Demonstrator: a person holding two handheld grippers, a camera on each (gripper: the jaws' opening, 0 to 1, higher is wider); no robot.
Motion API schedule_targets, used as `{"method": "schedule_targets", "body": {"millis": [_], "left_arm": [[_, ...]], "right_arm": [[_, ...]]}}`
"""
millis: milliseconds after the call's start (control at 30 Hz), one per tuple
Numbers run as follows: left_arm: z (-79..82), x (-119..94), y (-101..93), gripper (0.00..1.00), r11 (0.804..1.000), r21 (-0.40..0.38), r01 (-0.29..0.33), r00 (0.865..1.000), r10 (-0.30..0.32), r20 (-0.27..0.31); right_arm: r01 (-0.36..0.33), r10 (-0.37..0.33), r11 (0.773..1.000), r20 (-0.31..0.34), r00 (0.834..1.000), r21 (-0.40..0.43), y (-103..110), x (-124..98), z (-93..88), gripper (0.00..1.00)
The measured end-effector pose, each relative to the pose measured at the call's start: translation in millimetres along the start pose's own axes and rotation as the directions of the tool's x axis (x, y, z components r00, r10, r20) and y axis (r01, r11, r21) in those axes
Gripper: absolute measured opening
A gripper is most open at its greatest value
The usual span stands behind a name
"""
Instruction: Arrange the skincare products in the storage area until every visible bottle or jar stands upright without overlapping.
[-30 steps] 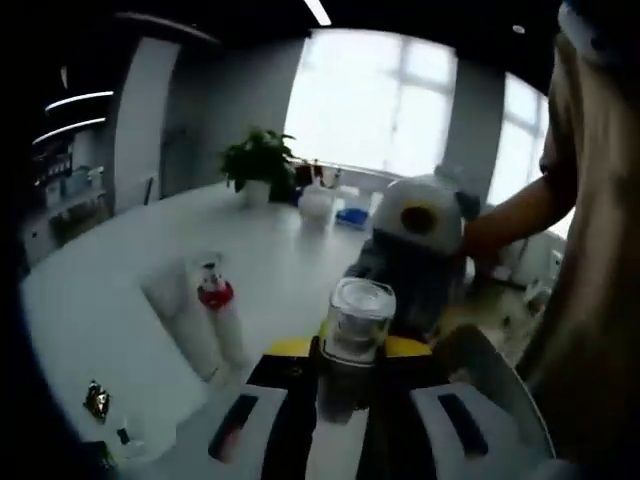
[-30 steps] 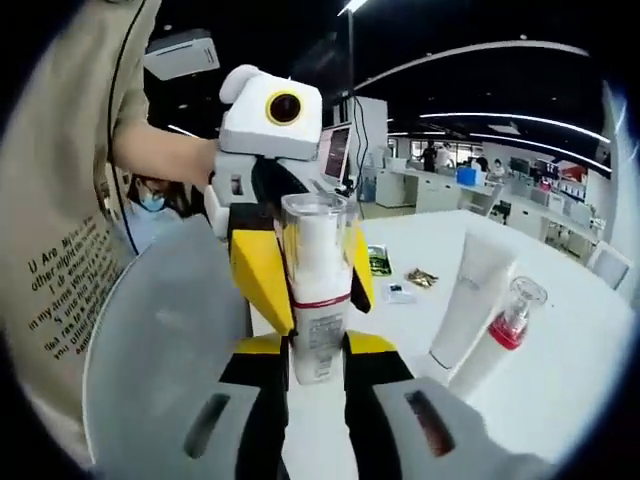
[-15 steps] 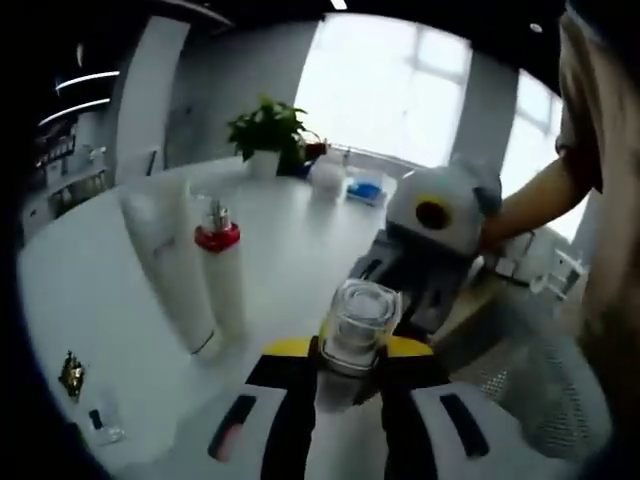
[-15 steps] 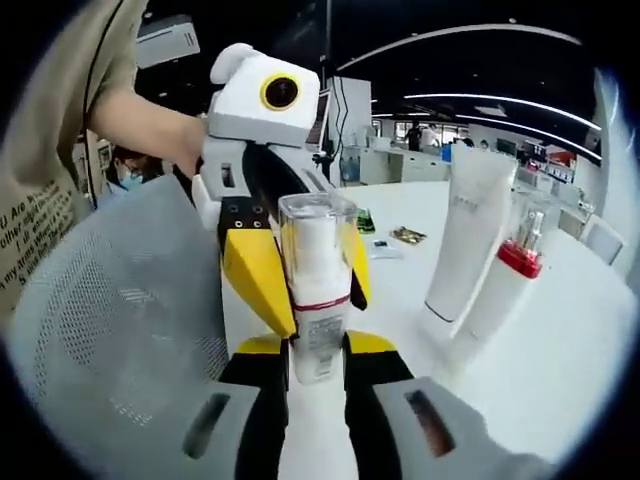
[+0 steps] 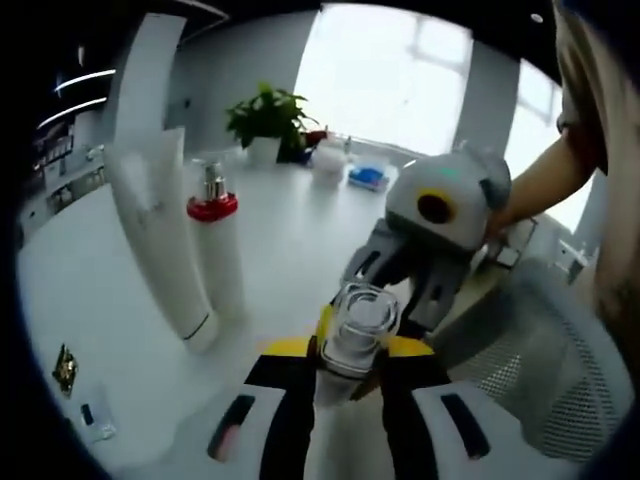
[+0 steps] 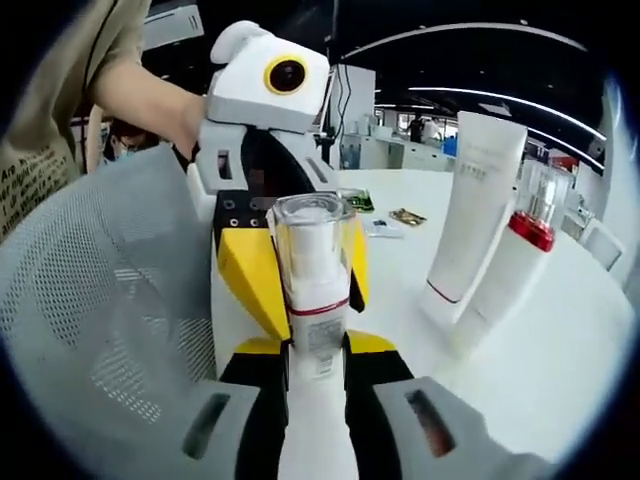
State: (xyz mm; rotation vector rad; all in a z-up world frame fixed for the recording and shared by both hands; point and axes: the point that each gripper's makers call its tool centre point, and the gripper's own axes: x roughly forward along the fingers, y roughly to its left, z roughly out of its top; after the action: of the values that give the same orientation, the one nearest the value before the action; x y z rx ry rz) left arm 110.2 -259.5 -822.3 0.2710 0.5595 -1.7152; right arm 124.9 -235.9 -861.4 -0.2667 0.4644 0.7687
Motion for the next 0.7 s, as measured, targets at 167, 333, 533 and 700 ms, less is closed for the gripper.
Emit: {"method": "schedule_targets", "body": {"millis": [167, 333, 533, 700], "left_arm": [[-3.7, 2.9, 0.5, 0.21, 1.0, 0.004, -0.002, 1.0, 0.002, -0.014], [-2.0, 4.7, 2.9, 0.21, 1.0, -0.002, -0.007, 1.0, 0.007, -0.007], [-1.0, 6.5, 7.7, 0.22, 0.999, -0.021, -0.025, 1.0, 0.025, -0.006], [-1.3, 7.0, 11.1, 0.23, 0.999, -0.023, -0.035, 0.999, 0.034, -0.005]], "right_arm": [[-0.005, 0.005, 1.0, -0.005, 1.0, -0.006, -0.1, 1.2, -4.1, 0.2], [-0.002, 0.002, 1.0, 0.007, 1.0, 0.01, -3.2, 0.2, -5.5, 0.2], [-0.006, 0.006, 0.999, 0.006, 1.0, 0.038, -6.0, -0.2, -6.9, 0.19], [-0.003, 0.003, 1.0, 0.0, 1.0, 0.029, -6.3, -0.5, -6.6, 0.19]]}}
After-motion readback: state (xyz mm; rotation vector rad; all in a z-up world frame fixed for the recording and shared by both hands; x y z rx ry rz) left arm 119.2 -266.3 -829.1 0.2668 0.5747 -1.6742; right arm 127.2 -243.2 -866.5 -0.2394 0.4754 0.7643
